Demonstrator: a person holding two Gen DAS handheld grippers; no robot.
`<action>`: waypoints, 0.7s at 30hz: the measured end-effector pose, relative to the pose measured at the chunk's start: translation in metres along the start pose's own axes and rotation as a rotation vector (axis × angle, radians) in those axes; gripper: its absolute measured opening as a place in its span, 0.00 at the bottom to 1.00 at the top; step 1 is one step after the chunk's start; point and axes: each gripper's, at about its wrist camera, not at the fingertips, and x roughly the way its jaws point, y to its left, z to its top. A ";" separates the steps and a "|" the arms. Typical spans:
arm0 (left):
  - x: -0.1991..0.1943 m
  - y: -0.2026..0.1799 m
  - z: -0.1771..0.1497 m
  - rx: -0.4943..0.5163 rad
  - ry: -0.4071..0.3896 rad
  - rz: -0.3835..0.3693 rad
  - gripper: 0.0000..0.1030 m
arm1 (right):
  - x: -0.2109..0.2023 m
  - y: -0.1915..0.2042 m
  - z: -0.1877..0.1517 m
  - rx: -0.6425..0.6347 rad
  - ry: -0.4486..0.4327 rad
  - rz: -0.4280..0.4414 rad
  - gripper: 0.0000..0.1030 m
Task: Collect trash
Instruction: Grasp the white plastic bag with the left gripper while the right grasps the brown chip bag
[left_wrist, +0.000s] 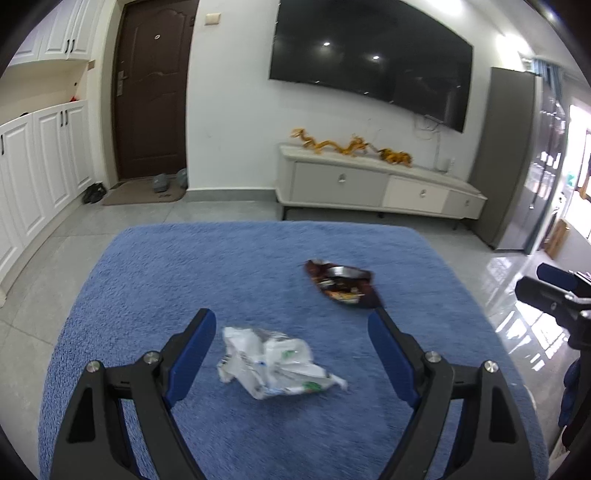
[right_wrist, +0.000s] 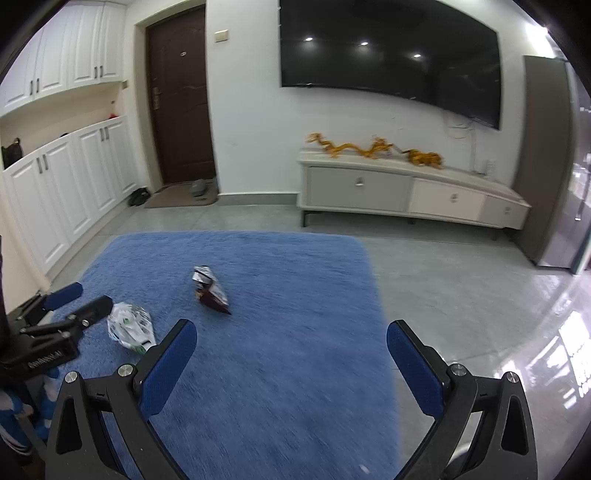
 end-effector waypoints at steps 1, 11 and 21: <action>0.003 0.003 0.000 -0.004 0.005 0.009 0.81 | 0.008 0.002 0.003 0.000 0.002 0.020 1.00; 0.042 0.026 -0.010 -0.050 0.094 0.024 0.81 | 0.089 0.044 0.031 -0.037 0.039 0.190 1.00; 0.071 0.033 -0.027 -0.086 0.213 -0.078 0.81 | 0.158 0.070 0.025 -0.100 0.146 0.202 1.00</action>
